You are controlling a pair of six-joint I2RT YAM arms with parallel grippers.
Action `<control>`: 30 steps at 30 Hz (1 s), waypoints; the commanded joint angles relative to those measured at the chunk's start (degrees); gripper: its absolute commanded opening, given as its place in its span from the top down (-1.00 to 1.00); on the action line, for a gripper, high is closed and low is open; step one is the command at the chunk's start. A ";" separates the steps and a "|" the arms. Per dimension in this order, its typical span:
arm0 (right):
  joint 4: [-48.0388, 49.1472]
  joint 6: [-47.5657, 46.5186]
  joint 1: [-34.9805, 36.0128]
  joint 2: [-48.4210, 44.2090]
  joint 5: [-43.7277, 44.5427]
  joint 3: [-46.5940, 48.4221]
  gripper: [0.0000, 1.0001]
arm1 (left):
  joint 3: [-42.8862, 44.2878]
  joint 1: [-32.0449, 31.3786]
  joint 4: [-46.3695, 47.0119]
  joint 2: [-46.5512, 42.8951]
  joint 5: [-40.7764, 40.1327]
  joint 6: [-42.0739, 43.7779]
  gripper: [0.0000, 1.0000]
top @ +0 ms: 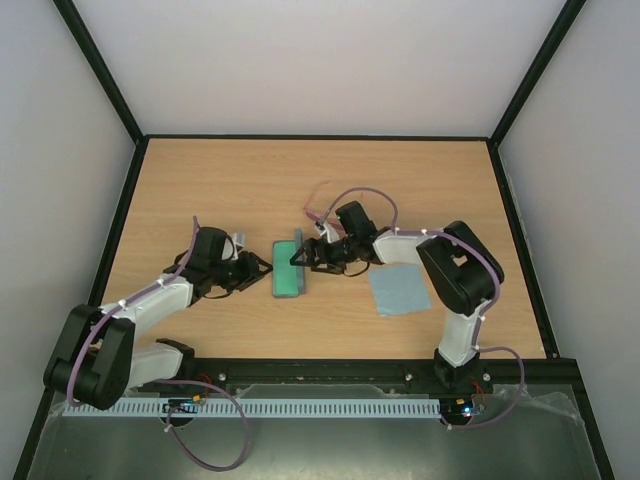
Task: Organize the sunglasses
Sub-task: Place the sunglasses case at the center of the board, then adjust the sunglasses case at the center of the board.
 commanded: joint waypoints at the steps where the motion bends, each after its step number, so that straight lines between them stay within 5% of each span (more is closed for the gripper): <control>1: -14.68 -7.56 0.03 -6.55 8.35 2.43 -0.97 | -0.19 -0.24 0.68 -0.87 -1.27 -0.46 0.24; 8: -31.67 -12.74 4.04 -16.56 26.31 6.21 -0.91 | -0.03 -0.31 -2.25 -5.27 -4.84 -0.75 0.26; 14: -35.70 -7.95 12.08 -25.18 33.49 1.75 0.18 | -0.98 -0.21 -7.27 -7.30 -5.17 1.33 0.59; 16: -33.15 -5.28 15.77 -26.37 32.16 -0.63 0.40 | -1.97 -0.14 -7.50 -6.93 -4.23 1.82 0.73; 23: -24.74 1.37 27.37 -20.65 36.65 -1.51 0.39 | -3.44 0.25 -6.48 -5.78 -3.60 1.85 0.80; 30: -27.50 1.61 28.69 -10.23 47.95 2.14 0.29 | -2.37 0.81 -6.98 -6.26 -3.47 1.56 0.62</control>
